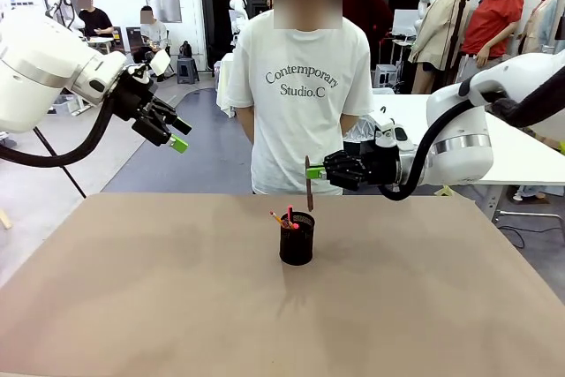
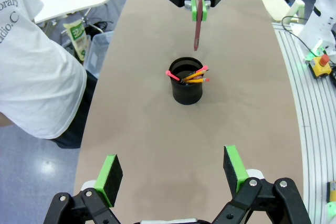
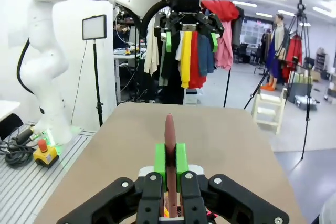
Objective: Place the pens into the pen holder.
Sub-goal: Pick up a writing instrument from the table and place it into the Pen holder.
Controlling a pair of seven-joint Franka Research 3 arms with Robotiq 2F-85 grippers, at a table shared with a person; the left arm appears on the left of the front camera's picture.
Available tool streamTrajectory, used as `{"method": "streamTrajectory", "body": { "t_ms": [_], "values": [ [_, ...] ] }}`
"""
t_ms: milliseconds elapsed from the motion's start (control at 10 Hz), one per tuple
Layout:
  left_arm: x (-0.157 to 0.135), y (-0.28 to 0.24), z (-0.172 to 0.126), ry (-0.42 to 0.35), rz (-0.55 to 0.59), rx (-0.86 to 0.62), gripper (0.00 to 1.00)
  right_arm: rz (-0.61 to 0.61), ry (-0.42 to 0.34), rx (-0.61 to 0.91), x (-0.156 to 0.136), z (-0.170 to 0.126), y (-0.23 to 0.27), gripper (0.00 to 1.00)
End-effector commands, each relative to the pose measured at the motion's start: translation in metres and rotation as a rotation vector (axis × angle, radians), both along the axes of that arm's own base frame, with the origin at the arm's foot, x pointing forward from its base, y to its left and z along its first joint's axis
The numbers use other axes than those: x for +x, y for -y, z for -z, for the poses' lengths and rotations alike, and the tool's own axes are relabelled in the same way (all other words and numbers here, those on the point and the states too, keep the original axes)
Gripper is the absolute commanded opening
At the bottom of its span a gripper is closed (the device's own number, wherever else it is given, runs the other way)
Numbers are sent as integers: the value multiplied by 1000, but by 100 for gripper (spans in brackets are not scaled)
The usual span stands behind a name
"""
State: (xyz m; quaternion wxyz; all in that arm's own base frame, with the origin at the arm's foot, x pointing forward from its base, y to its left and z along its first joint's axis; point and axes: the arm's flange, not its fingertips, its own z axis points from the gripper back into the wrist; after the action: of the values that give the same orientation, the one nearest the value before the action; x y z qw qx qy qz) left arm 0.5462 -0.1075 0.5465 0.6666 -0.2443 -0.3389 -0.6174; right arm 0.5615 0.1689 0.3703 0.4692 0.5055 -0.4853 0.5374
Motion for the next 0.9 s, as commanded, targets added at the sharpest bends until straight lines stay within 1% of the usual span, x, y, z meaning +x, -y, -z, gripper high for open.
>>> {"method": "streamTrajectory", "body": {
  "t_ms": [0,200,300,400,700,800],
  "values": [
    [-1,-1,-1,6,0,2,100,15,38,44,13,7,-6,0],
    [-1,-1,-1,6,0,2,100,48,-9,70,18,11,-8,0],
    [-1,-1,-1,6,0,2,100,49,-62,91,19,2,-5,0],
    [-1,-1,-1,6,0,2,100,19,-1,29,11,14,-2,0],
    [-1,-1,-1,6,0,2,100,19,-1,29,11,14,-2,0],
    [-1,-1,-1,6,0,2,100,29,-17,42,13,16,-1,0]
  ]
}}
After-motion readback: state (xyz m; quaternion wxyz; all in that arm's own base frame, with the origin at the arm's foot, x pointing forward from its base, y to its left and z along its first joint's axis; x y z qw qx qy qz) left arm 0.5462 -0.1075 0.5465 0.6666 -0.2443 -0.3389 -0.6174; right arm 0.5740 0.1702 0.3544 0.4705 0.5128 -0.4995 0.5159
